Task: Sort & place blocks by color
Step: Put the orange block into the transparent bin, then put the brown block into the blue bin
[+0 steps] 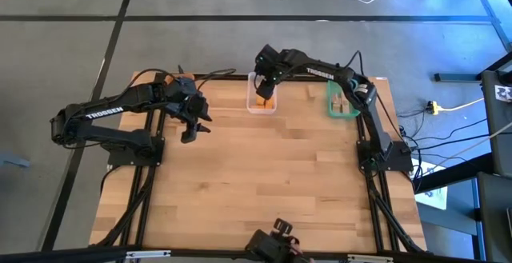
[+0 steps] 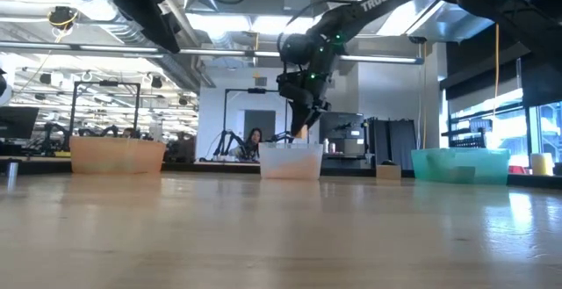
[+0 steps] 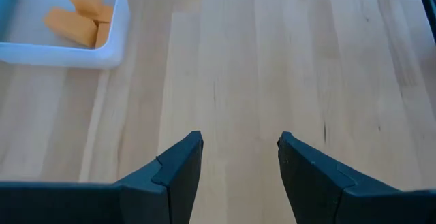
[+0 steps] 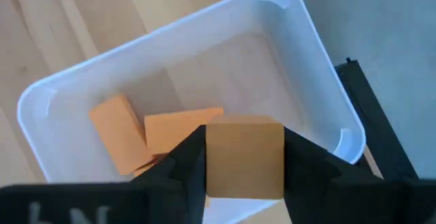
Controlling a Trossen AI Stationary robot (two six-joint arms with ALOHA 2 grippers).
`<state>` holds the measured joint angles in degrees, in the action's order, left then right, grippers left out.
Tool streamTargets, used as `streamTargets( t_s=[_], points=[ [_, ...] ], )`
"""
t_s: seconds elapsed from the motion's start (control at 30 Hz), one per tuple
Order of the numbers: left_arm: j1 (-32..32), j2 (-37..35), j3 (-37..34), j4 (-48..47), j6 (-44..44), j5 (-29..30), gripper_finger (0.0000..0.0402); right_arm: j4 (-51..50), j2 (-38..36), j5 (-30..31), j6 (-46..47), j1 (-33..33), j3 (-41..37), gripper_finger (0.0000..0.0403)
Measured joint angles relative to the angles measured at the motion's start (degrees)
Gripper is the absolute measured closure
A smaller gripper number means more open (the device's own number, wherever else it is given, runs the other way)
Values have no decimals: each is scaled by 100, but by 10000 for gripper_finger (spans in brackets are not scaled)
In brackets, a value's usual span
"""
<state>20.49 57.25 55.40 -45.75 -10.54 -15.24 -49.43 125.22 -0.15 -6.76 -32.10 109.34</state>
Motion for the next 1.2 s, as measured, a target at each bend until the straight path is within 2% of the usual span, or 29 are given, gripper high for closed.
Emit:
streamTargets(
  t_s=[0.17, 0.43, 0.6, 0.77, 1.07, 1.2],
  points=[
    [0, 0, 0, 58, 153, 56, 219, 178, 16, 1, 2, 0, 0, 230],
    [0, 0, 0, 54, 324, 116, 219, 209, 16, 19, 93, 0, 0, 255],
    [0, 0, 0, 54, 452, 116, 219, -6, 5, 443, 1196, -49, 2, 266],
    [0, 0, 0, 219, 431, 115, 219, -810, 3, 477, 2522, -263, 2, 266],
    [0, 17, 0, 669, -221, 124, 219, -2107, -6, 617, 3658, -662, 2, 266],
    [0, 17, 0, 671, -511, 133, 219, -2563, -6, 850, 3803, -812, 2, 265]
  ],
)
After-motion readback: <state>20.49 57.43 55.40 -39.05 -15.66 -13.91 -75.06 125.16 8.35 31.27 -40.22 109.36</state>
